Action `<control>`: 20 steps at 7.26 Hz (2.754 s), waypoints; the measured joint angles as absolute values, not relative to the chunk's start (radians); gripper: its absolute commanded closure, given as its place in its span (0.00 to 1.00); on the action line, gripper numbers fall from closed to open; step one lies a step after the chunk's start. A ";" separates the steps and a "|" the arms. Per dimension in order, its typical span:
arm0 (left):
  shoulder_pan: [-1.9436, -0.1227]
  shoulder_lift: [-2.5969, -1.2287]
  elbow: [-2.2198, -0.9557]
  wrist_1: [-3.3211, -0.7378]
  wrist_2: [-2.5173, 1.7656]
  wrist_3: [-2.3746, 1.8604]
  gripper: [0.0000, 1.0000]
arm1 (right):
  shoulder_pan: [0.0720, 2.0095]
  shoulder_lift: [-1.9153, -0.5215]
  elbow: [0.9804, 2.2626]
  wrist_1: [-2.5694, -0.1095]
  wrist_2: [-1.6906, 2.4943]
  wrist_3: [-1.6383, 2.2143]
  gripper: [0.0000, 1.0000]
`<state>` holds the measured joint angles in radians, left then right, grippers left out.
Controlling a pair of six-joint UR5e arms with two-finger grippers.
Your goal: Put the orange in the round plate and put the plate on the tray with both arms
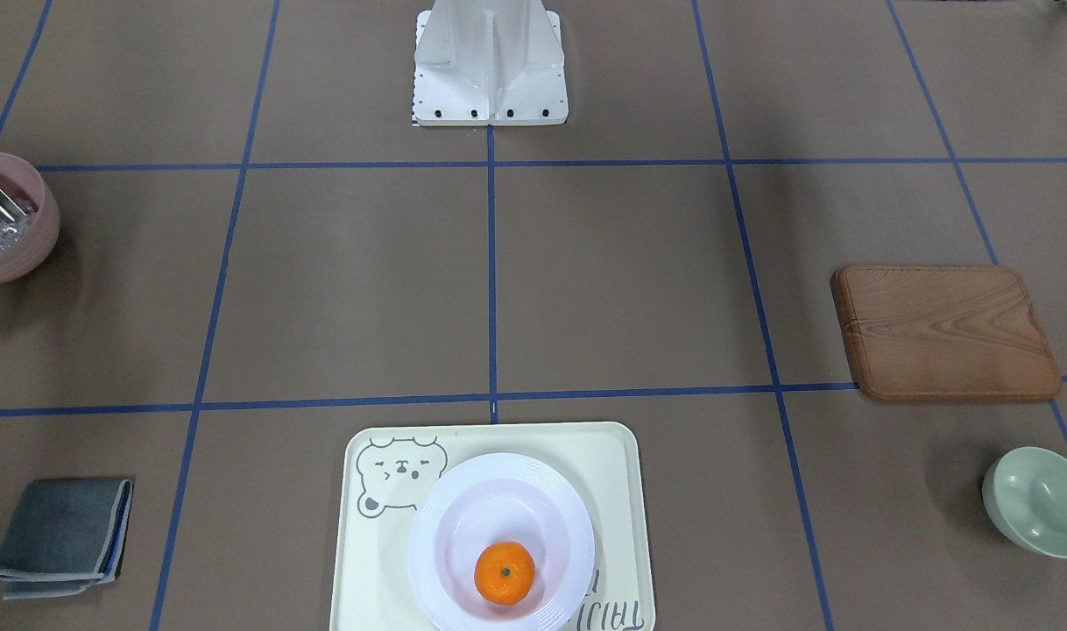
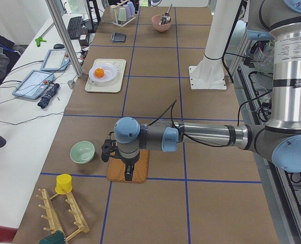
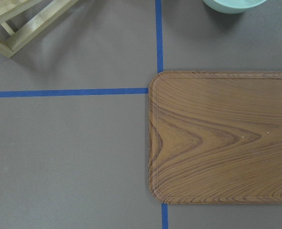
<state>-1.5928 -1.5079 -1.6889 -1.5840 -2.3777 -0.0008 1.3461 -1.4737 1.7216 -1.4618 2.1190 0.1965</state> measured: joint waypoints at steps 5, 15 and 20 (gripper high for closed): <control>-1.592 -1.508 -1.685 -1.587 -2.375 0.008 0.00 | 1.503 -1.520 1.730 -1.748 2.195 -0.216 0.00; -1.592 -1.502 -1.688 -1.588 -2.378 0.009 0.00 | 1.514 -1.577 1.730 -1.745 2.233 -0.209 0.00; -1.592 -1.496 -1.691 -1.588 -2.378 0.010 0.00 | 1.522 -1.585 1.739 -1.744 2.232 -0.206 0.00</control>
